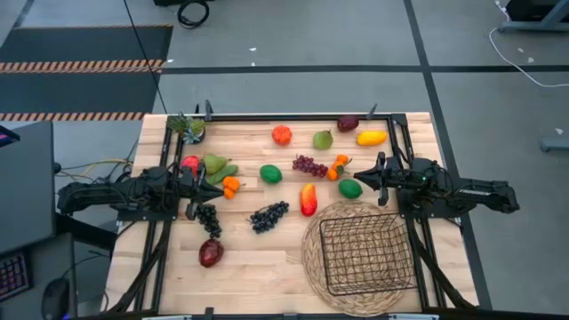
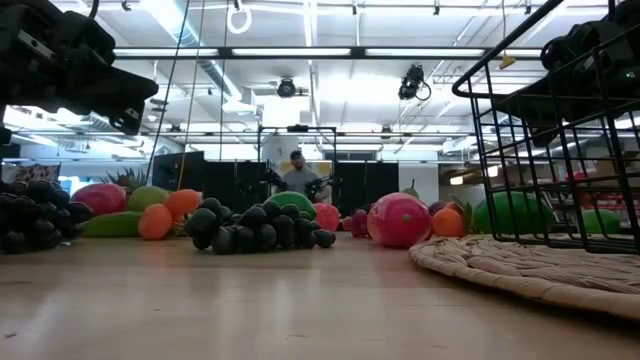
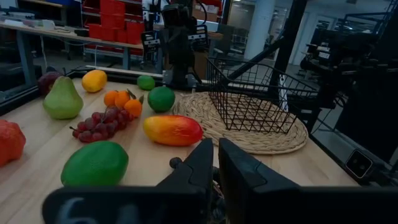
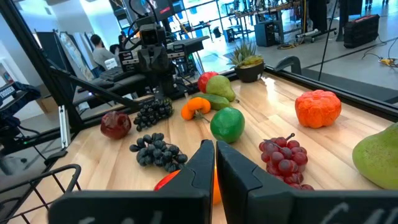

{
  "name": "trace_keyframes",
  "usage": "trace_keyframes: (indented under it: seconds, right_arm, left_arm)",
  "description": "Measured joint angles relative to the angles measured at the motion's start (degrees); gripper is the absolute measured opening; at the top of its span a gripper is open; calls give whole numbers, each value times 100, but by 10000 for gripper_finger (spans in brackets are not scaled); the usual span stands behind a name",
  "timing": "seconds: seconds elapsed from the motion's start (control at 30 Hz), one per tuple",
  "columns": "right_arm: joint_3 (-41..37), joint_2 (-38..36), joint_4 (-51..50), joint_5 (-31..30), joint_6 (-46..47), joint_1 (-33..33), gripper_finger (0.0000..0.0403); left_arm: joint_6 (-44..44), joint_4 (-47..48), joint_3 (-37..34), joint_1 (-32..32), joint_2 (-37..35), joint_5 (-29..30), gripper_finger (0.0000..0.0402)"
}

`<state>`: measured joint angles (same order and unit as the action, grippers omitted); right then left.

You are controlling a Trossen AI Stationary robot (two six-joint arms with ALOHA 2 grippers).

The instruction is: Build produce basket

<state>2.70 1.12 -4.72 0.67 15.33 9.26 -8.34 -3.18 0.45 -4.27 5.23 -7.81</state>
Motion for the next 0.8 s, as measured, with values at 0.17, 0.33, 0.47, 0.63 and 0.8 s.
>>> trace_keyframes:
  seconds: [0.17, 0.33, 0.47, 0.63, 0.8]
  right_arm:
    - [0, -1, -1, -1, 0, -2, 23]
    - [1, -1, 0, 1, 0, -2, 23]
    - [0, -1, 0, 0, 0, 0, 23]
    - [0, 1, 0, 1, 0, -1, 23]
    - [0, 1, 1, 1, 0, 0, 23]
  left_arm:
    - [-2, 0, 2, 0, -2, 0, 30]
    - [-2, 0, 1, 0, -2, 1, 25]
    - [-2, 0, 1, -2, -1, 2, 29]
    - [-2, 0, 2, 0, -2, 2, 34]
    - [-2, 2, 2, -2, -2, 2, 30]
